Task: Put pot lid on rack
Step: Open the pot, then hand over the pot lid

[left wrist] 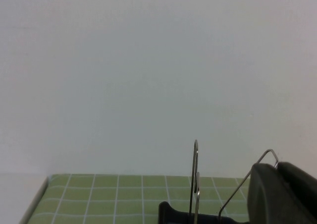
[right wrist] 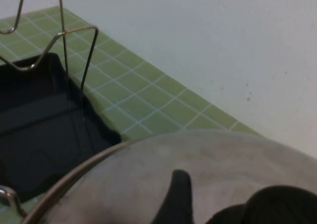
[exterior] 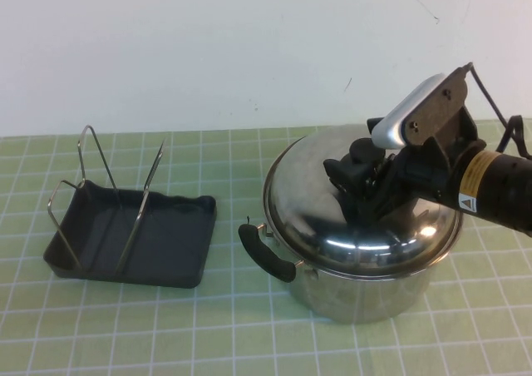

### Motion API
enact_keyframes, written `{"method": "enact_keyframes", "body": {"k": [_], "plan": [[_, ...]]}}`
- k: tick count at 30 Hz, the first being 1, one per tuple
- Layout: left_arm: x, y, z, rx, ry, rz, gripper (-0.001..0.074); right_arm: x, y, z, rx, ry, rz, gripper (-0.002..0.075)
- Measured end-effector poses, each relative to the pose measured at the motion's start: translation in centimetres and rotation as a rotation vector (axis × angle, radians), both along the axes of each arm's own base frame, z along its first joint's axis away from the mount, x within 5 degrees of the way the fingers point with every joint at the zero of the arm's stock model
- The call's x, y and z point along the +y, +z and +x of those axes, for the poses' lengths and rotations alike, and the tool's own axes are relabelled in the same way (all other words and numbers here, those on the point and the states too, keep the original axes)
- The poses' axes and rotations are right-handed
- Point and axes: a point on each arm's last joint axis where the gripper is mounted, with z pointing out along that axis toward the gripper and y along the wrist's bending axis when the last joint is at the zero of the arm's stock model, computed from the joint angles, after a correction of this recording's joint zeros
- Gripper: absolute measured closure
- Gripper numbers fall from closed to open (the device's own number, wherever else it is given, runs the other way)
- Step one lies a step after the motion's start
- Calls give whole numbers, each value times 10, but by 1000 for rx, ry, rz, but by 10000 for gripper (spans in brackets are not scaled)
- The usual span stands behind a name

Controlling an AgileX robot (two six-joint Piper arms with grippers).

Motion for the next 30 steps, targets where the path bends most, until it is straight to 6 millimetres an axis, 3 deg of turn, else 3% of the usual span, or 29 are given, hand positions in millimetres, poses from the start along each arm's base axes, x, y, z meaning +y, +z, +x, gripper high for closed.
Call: {"method": "enact_keyframes", "body": {"k": [3,7,11,14,16,17,19,21,25,27,30], "plan": [[0,-1,0,9,-2,1,737,0,-3,1,9,-5,-13,181],[0,-1,1,11,-8,-35,737,0,-3,2,16,-15,-13,396],[-1,-1,1,16,-26,-167,734,0,-3,2,17,-19,-13,389],[-1,-1,1,19,-45,-307,661,-1,0,2,7,-19,-10,389],[-1,-1,1,22,-63,-442,540,-2,6,0,-21,-11,-17,389],[-1,0,1,24,-75,-531,444,-3,12,-2,-42,-7,-18,389],[-2,-1,1,41,-104,-709,257,-4,31,-9,-103,6,14,389],[-6,-4,1,98,-153,-929,125,-2,56,-17,-188,34,62,389],[-17,-9,-1,232,-257,-1195,71,14,110,-44,-351,131,154,389],[-21,-8,-2,263,-300,-1280,82,30,125,-59,-392,206,189,389],[-25,-5,-3,274,-368,-1356,127,56,132,-78,-386,308,233,389]]}}
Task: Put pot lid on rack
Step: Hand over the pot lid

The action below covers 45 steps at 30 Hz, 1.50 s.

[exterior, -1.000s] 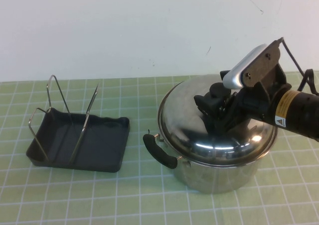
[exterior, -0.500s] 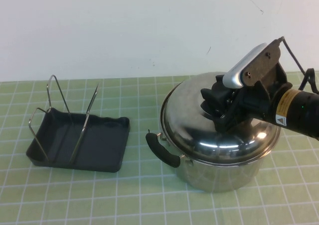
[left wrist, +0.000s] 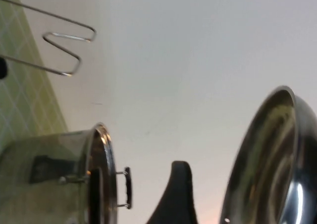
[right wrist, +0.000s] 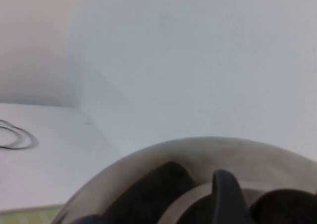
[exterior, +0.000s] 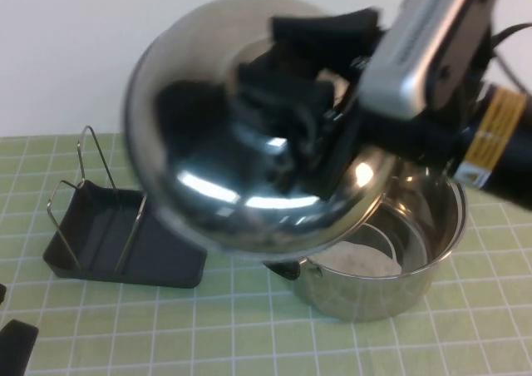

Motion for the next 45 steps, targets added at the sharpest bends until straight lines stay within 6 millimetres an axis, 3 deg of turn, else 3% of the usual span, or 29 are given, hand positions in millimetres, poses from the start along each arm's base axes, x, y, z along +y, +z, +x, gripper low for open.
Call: {"method": "enact_keyframes", "body": {"k": [3,11,14,20,23,27,37,39,41,45], "plan": [[-4,6,-2,-51,-50,-43,185,25,-5,-12,7,84,-17,389],[-9,12,-5,-185,-87,163,301,61,-25,-21,204,172,0,389],[-11,14,-6,-200,-101,186,300,76,-28,-34,192,220,-28,389],[-14,14,-8,-210,-135,193,215,103,-32,-51,183,301,-42,389],[-15,14,-9,-215,-156,194,253,112,-35,-55,186,324,-51,389],[-15,14,-9,-214,-153,183,496,118,-40,-58,165,359,-43,389],[-16,19,-11,-250,-157,192,506,120,-38,-57,57,395,9,391],[-17,21,-12,-278,-160,241,532,120,-37,-58,46,402,16,325],[-19,26,-14,-318,-173,322,630,121,-34,-62,20,431,39,186],[-19,45,-13,-386,-146,452,636,121,-28,-68,-18,464,61,66]]}}
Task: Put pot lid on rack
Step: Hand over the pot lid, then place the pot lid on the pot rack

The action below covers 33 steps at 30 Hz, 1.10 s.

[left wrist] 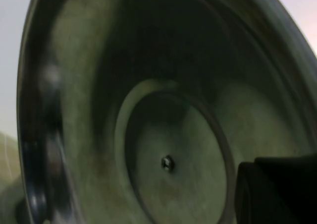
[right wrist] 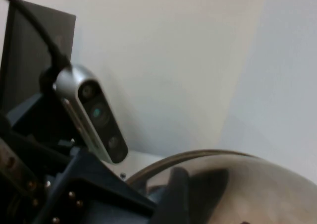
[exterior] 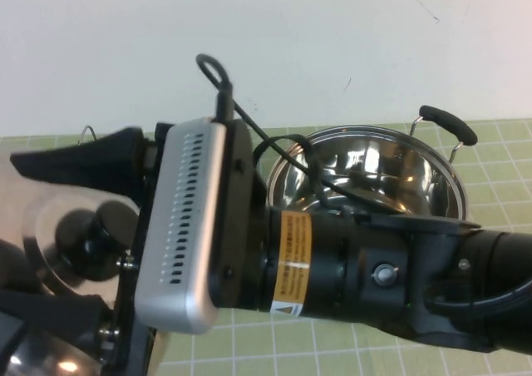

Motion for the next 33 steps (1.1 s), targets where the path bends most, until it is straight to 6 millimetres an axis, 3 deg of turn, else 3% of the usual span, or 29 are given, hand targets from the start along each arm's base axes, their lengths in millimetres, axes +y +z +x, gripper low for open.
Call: {"method": "enact_keyframes", "body": {"k": [5,9,12,15,17,20,27,33], "plan": [[-1,29,9,-42,18,86,636,-16,31,-10,-136,-22,64,39],[-2,51,29,-35,45,283,636,-42,65,-18,-253,-122,58,57],[-2,62,54,2,50,481,636,-70,87,-21,-265,-258,-15,179],[-1,65,86,52,42,644,636,-95,97,-20,-232,-406,-128,384],[0,61,111,98,25,718,636,-111,98,-18,-188,-501,-214,547],[0,52,147,143,-11,810,636,-127,96,-16,-128,-597,-315,672],[-2,21,210,218,-106,923,636,-136,88,-13,-66,-670,-419,720],[-6,0,235,248,-151,884,636,-139,84,-11,-47,-694,-459,725]]}}
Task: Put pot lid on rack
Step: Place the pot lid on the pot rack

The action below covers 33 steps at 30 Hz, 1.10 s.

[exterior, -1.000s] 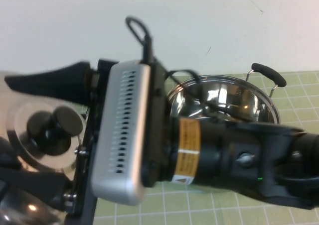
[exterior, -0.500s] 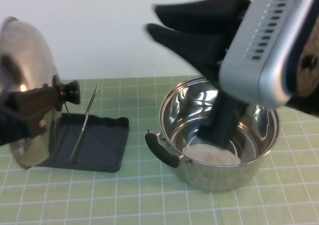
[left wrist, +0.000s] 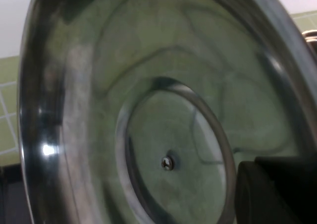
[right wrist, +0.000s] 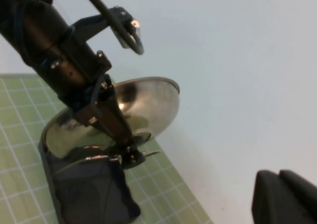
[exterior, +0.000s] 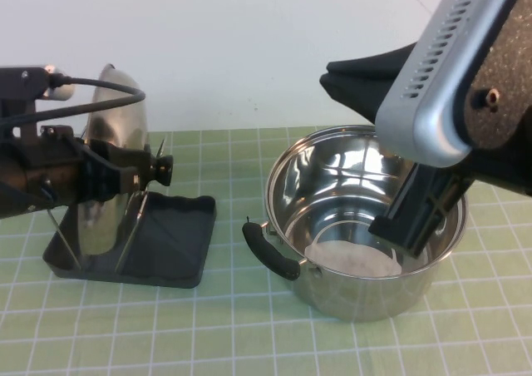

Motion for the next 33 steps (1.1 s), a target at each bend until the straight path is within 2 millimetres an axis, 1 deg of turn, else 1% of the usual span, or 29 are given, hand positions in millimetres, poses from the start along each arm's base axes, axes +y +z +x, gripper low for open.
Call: {"method": "enact_keyframes", "body": {"k": [6,11,12,13,15,17,19,20,22,26,33], "plan": [[-1,-14,14,24,6,-24,636,-1,-5,1,16,-17,-27,726],[-1,-26,22,45,-5,-8,636,-2,-6,1,20,-20,-31,726],[-1,-26,22,44,-5,-9,628,-2,-6,1,20,-19,-32,726],[-1,-26,22,44,-6,-8,603,-2,-6,1,20,-19,-32,726],[-1,-27,23,38,-13,3,510,-2,-6,1,20,-19,-32,726],[0,-27,24,20,-20,28,374,-2,-6,1,20,-19,-32,726],[0,-24,25,-7,-23,56,270,-2,-6,1,20,-19,-32,726],[1,-22,27,-23,-21,68,232,-2,-6,1,20,-19,-32,726],[2,-17,30,-48,-12,84,197,-2,-6,1,21,-19,-31,726],[6,-3,32,-110,23,122,192,-2,-6,1,15,-17,-37,726],[15,20,19,-235,33,310,274,-3,-4,3,-49,-23,-77,726]]}}
